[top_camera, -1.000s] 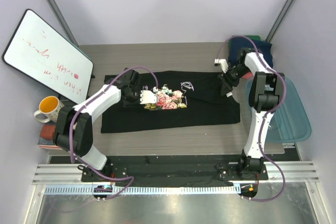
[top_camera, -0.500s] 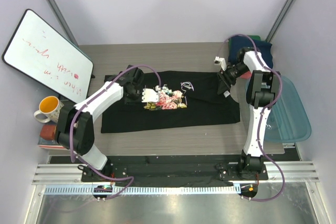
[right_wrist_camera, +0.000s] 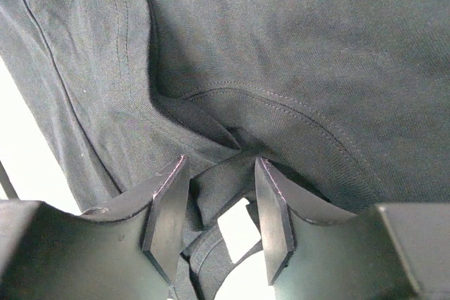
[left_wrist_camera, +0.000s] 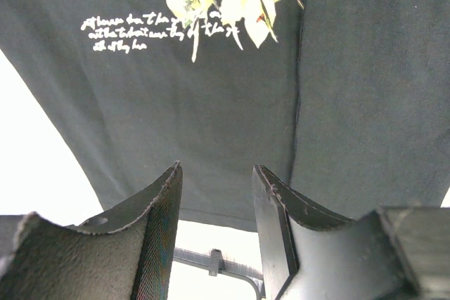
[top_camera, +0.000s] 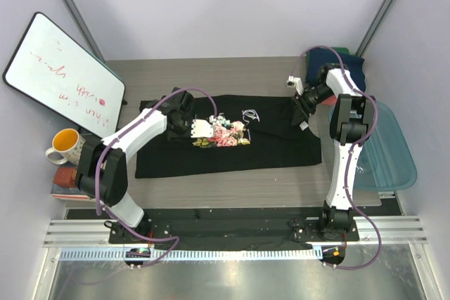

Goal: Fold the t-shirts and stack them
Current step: Fold the flattened tshirt in 1/3 of the way

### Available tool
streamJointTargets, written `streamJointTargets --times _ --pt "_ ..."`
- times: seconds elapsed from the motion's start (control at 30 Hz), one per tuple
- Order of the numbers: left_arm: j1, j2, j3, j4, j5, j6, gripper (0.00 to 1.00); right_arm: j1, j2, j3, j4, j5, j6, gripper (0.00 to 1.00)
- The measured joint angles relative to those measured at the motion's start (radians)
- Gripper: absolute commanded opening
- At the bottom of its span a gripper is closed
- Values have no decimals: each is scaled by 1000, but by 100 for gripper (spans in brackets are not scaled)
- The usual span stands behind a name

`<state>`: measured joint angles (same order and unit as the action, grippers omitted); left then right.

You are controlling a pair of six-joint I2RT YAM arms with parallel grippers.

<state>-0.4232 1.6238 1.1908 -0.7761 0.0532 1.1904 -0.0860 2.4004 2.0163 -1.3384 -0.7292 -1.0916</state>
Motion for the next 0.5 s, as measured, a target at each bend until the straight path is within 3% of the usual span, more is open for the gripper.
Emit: streamJointTargets --times 0.5 --pt "0 2 0 0 0 0 45 46 0 2 0 0 -2 49"
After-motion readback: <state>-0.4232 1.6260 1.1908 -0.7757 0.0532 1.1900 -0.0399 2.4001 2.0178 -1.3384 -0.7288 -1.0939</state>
